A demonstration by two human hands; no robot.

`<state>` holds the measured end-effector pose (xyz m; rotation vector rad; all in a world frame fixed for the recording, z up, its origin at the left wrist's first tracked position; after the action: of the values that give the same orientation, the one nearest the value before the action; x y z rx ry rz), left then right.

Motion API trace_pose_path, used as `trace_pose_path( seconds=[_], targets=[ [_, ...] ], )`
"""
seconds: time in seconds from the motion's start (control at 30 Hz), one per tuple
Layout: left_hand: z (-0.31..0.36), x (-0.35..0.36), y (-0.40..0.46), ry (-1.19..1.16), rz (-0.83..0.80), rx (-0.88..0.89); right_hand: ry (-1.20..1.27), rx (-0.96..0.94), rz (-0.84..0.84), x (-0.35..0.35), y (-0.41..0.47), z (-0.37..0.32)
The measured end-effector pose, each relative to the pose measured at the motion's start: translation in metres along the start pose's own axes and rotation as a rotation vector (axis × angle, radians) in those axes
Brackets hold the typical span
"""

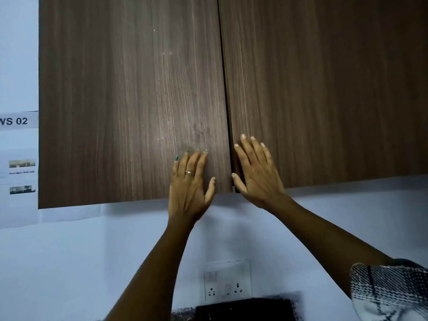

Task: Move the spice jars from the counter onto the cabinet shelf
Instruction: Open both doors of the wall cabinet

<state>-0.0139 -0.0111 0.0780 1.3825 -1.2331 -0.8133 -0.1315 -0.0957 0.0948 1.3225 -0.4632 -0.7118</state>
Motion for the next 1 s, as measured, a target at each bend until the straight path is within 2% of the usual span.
trace_pose_path(
  seconds=[0.17, 0.3, 0.37, 0.47, 0.53, 0.63, 0.7, 0.77, 0.87, 0.9, 1.0],
  targets=[
    [0.024, 0.001, -0.045, -0.111, 0.067, -0.16, -0.065, -0.059, -0.068, 0.009, 0.003, -0.007],
    [0.053, 0.009, -0.075, -0.216, 0.096, -0.289, -0.057, -0.025, -0.067, 0.012, 0.007, -0.003],
    [0.064, 0.015, -0.085, -0.331, 0.093, -0.476, -0.059, -0.018, -0.07, 0.013, 0.007, -0.002],
    [0.069, 0.03, -0.094, -0.502, 0.101, -0.928, -0.061, -0.017, -0.077, 0.016, 0.007, 0.002],
    [0.075, 0.041, -0.093, -0.562, 0.073, -1.149, -0.043, -0.002, -0.082, 0.017, 0.006, 0.004],
    [0.085, 0.053, -0.082, -0.625, 0.05, -1.287, -0.029, 0.006, -0.078, 0.018, 0.004, 0.007],
    [0.089, 0.056, -0.079, -0.639, 0.067, -1.358, -0.012, 0.025, -0.091, 0.02, 0.003, 0.011],
    [0.092, 0.061, -0.079, -0.75, 0.115, -1.483, 0.01, 0.049, -0.121, 0.023, 0.003, 0.013],
    [0.092, 0.076, -0.084, -1.08, 0.326, -1.849, 0.029, 0.065, -0.16, 0.028, 0.005, 0.013],
    [0.09, 0.08, -0.086, -1.127, 0.389, -1.928, 0.041, 0.068, -0.166, 0.03, 0.005, 0.012],
    [0.088, 0.083, -0.088, -1.215, 0.5, -2.001, 0.042, 0.078, -0.191, 0.034, 0.005, 0.008]
  ],
)
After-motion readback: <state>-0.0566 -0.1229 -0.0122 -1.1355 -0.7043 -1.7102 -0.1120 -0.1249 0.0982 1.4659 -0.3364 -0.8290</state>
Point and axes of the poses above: each hand's wrist, its own y-axis towards the middle knuckle, its own x-axis out of the palm, z = x × y, the point moved 8 cm from there along y, towards the middle knuckle, and after that the axes turned 14 degrees about z, right-handed, at the moved point
